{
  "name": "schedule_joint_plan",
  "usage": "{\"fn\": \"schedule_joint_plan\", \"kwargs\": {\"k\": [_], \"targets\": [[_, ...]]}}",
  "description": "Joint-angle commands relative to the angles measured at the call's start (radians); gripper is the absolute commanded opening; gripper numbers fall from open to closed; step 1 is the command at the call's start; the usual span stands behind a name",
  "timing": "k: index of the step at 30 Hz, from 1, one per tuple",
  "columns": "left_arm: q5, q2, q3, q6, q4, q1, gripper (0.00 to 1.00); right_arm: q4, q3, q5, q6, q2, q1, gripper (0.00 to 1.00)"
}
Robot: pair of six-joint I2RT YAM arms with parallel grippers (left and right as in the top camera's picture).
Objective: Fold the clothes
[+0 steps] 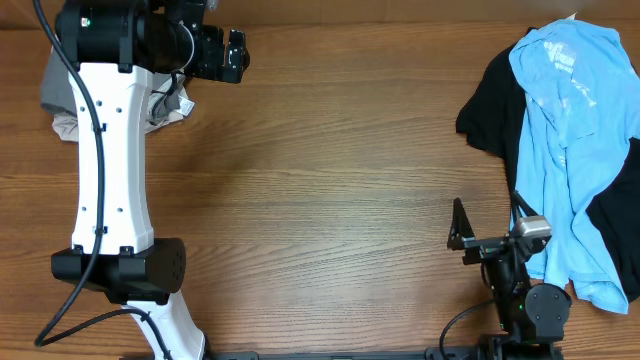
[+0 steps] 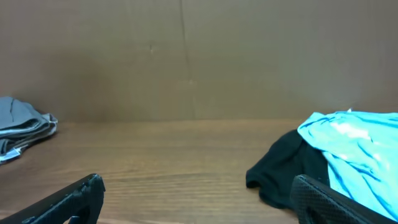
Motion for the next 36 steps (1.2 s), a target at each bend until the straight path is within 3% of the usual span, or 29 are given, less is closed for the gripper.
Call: {"fn": "schedule_joint_plan", "kwargs": {"k": [1, 8, 36], "targets": [[-0.001, -0.023, 0.006, 0.011, 0.001, -0.003, 1.00, -0.023, -0.030, 0.017, -0.004, -0.053, -0.003, 1.00], [-0.001, -0.023, 0.006, 0.011, 0.001, -0.003, 1.00, -0.098, -0.030, 0.026, -0.003, -0.080, -0.002, 1.00], [-0.001, -0.023, 0.006, 0.011, 0.001, -0.003, 1.00, -0.098, -0.030, 0.027, -0.003, -0.080, -0.003, 1.00]]}}
